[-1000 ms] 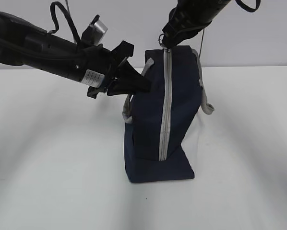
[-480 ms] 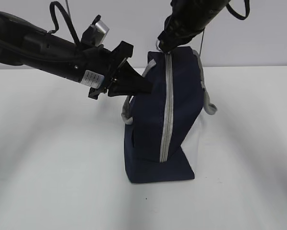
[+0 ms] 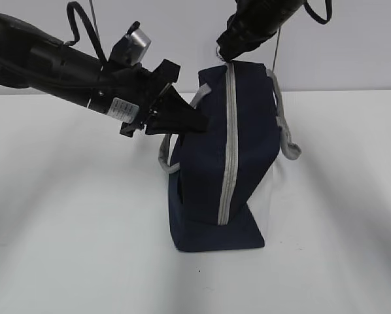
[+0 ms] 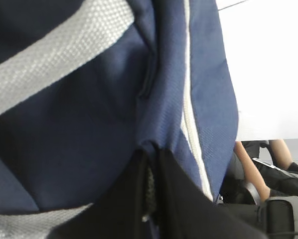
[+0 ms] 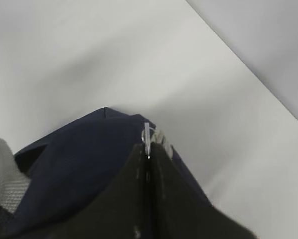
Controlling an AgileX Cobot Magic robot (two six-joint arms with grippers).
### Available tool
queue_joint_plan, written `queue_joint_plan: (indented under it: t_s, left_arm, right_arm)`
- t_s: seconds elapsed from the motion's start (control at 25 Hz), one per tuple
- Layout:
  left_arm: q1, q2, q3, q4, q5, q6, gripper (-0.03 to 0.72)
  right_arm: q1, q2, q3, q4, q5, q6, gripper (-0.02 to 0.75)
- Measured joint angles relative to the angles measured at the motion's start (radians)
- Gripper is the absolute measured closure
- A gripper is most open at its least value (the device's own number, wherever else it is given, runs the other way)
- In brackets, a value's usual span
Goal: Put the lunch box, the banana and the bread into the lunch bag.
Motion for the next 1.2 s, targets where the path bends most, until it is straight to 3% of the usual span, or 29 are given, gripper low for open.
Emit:
queue_joint_plan:
  t_s: [0.4, 0.72, 0.8, 0.92, 1.0, 1.08, 1.2]
  left_arm:
    - [0.000, -0.022, -0.002, 0.041, -0.007, 0.000, 0.660]
    - [0.002, -0.026, -0.002, 0.063, 0.013, 0.002, 0.639]
    - [0.009, -0.026, -0.002, 0.065, 0.026, 0.002, 0.547]
    - [0.031, -0.027, -0.002, 0.067, 0.057, 0.003, 0.269]
    - [0.053, -0.027, -0.002, 0.055, 0.094, 0.003, 0.160]
    - [0.074, -0.027, -0.002, 0.024, 0.132, 0.003, 0.115]
    - [0.103, -0.030, -0.002, -0.031, 0.170, -0.004, 0.133]
  right_arm:
    - [-0.098, 0.148, -0.128, 0.193, 0.046, -0.015, 0.754]
    - [-0.150, 0.149, -0.146, 0.420, 0.119, -0.173, 0.754]
    - [-0.164, 0.149, -0.148, 0.463, 0.144, -0.208, 0.754]
    - [-0.190, 0.149, -0.148, 0.521, 0.172, -0.245, 0.754]
    - [-0.203, 0.149, -0.148, 0.549, 0.183, -0.260, 0.754]
    - [-0.219, 0.149, -0.148, 0.580, 0.193, -0.266, 0.754]
    - [-0.230, 0.149, -0.148, 0.634, 0.221, -0.268, 0.754]
